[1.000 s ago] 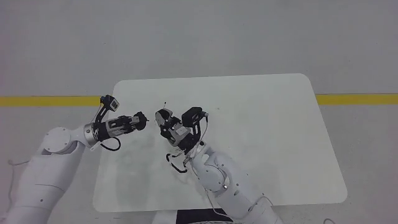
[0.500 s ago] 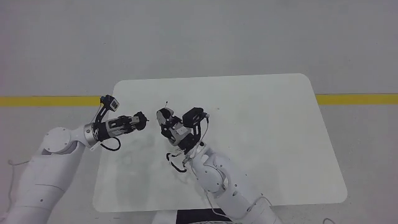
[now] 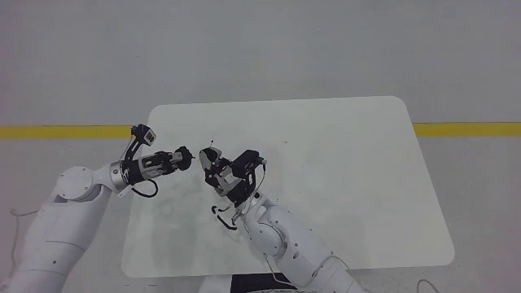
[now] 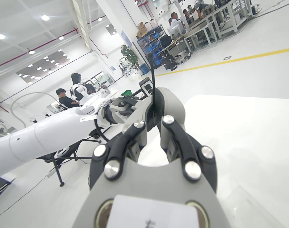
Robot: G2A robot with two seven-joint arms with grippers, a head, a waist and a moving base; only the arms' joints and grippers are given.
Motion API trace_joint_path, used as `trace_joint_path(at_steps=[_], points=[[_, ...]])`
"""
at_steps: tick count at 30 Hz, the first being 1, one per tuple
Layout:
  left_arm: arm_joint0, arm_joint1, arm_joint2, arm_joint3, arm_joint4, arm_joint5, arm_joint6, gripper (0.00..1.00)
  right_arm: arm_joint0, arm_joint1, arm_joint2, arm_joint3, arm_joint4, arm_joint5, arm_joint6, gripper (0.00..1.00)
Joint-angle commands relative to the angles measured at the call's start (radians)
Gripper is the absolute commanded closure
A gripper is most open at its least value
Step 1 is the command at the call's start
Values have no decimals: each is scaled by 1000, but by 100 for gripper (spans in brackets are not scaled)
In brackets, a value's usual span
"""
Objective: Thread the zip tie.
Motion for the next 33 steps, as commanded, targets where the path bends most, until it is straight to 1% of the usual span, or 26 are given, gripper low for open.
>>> trace_joint_path(at_steps=[1, 7, 9, 10, 15, 25, 29, 33], points=[[0, 0, 0, 0, 0, 0, 0, 100, 0, 0, 0, 0, 0, 0, 0, 100], [0, 0, 0, 0, 0, 0, 0, 100, 0, 0, 1, 0, -2, 3, 1, 100], [0, 0, 0, 0, 0, 0, 0, 100, 1, 0, 1, -3, -26, 29, -13, 100], [0, 0, 0, 0, 0, 0, 0, 100, 2, 0, -1, -1, -29, 31, -23, 100], [0, 0, 0, 0, 0, 0, 0, 100, 32, -11, -17, 49, -38, 47, -96, 100], [0, 0, 0, 0, 0, 0, 0, 100, 92, -38, -55, 164, -33, 60, -167, 100], [0, 0, 0, 0, 0, 0, 0, 100, 106, -47, -67, 195, -37, 63, -202, 100], [0, 0, 0, 0, 0, 0, 0, 100, 106, -47, -67, 195, -37, 63, -202, 100]])
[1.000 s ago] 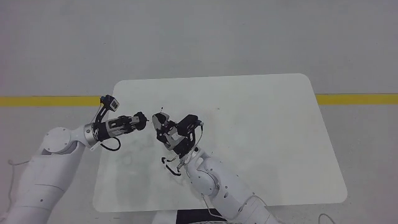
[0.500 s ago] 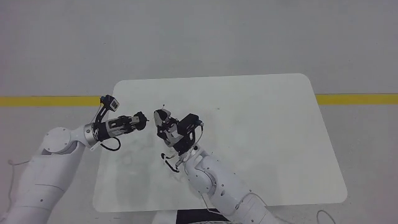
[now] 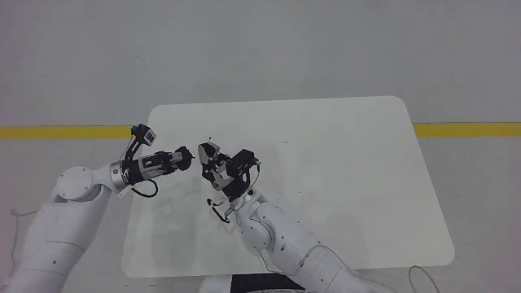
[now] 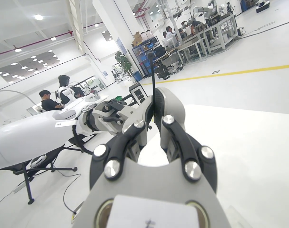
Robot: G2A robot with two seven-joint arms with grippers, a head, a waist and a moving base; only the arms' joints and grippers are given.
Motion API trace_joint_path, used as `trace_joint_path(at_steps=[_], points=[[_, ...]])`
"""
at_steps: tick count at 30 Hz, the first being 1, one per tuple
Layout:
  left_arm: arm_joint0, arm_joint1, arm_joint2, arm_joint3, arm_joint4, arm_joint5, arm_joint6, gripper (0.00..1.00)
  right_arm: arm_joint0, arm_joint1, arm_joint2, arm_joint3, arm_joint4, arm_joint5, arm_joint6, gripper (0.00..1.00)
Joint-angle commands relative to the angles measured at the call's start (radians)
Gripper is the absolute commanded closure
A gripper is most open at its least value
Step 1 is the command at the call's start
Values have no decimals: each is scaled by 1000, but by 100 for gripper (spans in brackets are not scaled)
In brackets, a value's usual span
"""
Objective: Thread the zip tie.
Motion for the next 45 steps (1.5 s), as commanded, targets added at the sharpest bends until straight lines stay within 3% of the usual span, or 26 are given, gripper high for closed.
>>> trace_joint_path(at_steps=[1, 17, 45], points=[[0, 0, 0, 0, 0, 0, 0, 100, 0, 0, 0, -1, 0, 0, 1, 100], [0, 0, 0, 0, 0, 0, 0, 100, -27, 5, 9, -43, -25, 5, 45, 100], [0, 0, 0, 0, 0, 0, 0, 100, -17, -9, 7, -11, -20, 8, 49, 100]])
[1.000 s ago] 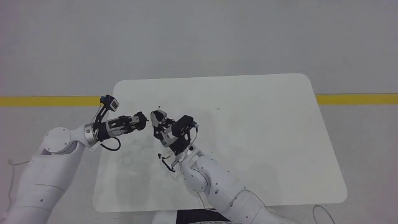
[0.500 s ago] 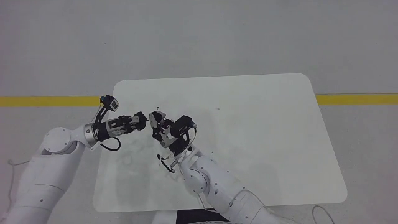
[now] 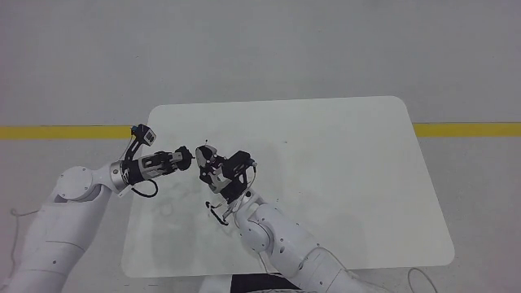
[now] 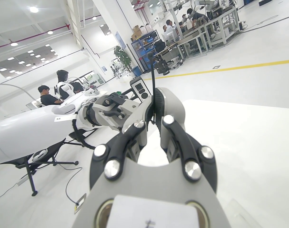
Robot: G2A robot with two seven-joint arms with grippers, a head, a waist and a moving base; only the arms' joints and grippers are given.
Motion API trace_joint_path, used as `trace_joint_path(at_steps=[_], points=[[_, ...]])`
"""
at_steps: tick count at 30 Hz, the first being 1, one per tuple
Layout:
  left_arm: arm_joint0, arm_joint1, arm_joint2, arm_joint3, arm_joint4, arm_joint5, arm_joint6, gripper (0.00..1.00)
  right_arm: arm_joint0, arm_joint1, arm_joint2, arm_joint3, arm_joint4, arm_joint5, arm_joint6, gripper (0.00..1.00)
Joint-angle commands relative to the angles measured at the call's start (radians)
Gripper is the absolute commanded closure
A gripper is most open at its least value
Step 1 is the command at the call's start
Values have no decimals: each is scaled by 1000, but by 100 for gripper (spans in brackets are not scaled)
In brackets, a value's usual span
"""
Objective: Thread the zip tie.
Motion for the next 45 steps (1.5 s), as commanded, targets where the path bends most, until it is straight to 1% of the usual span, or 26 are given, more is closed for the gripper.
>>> trace_joint_path(at_steps=[1, 11, 19, 29, 39, 45], points=[[0, 0, 0, 0, 0, 0, 0, 100, 0, -1, 0, 1, 0, -1, 0, 100], [0, 0, 0, 0, 0, 0, 0, 100, 3, -5, -2, 14, 1, -4, 4, 100], [0, 0, 0, 0, 0, 0, 0, 100, 1, -9, -1, 25, 8, -10, -16, 100], [0, 0, 0, 0, 0, 0, 0, 100, 7, -16, -3, 46, 34, -59, -54, 100], [0, 0, 0, 0, 0, 0, 0, 100, 34, -23, -3, 111, 42, -98, -77, 100], [0, 0, 0, 0, 0, 0, 0, 100, 43, -26, -3, 136, 37, -120, -105, 100]])
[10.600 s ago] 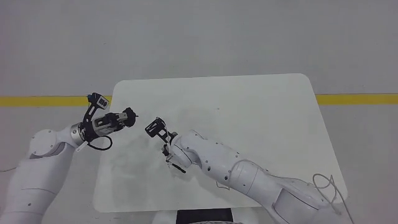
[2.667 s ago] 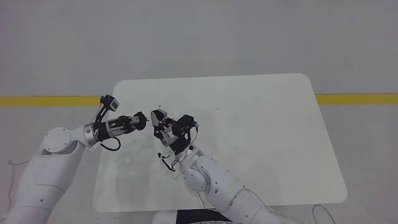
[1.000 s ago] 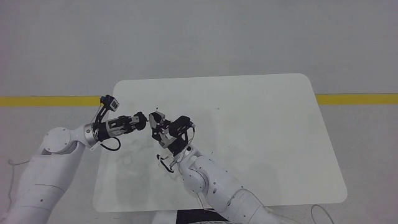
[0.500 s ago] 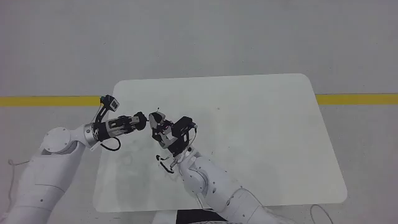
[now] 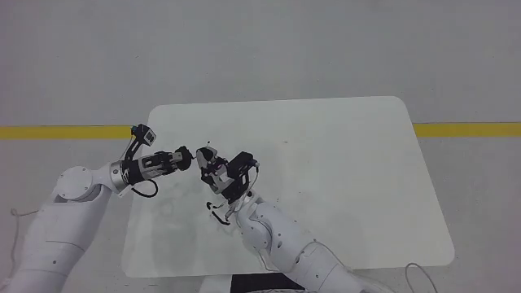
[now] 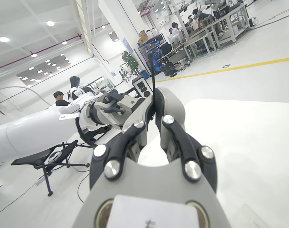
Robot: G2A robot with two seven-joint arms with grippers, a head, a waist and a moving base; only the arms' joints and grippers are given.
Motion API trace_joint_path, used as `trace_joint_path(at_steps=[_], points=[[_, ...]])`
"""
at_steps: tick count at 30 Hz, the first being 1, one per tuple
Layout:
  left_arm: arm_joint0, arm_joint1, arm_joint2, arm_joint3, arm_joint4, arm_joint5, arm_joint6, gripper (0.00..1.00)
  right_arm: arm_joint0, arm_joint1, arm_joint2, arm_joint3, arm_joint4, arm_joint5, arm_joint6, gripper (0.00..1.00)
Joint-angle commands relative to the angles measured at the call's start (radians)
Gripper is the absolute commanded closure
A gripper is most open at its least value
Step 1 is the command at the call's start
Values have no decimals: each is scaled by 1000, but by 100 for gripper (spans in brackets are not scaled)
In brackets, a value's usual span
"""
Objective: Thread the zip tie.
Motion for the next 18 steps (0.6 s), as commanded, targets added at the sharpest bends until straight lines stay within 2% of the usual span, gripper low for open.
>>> trace_joint_path(at_steps=[1, 10, 18], points=[[0, 0, 0, 0, 0, 0, 0, 100, 3, -1, -1, 9, -3, -6, -9, 100], [0, 0, 0, 0, 0, 0, 0, 100, 18, -11, -8, 47, 11, -43, -38, 100], [0, 0, 0, 0, 0, 0, 0, 100, 31, -20, -16, 67, 12, -38, -34, 100]])
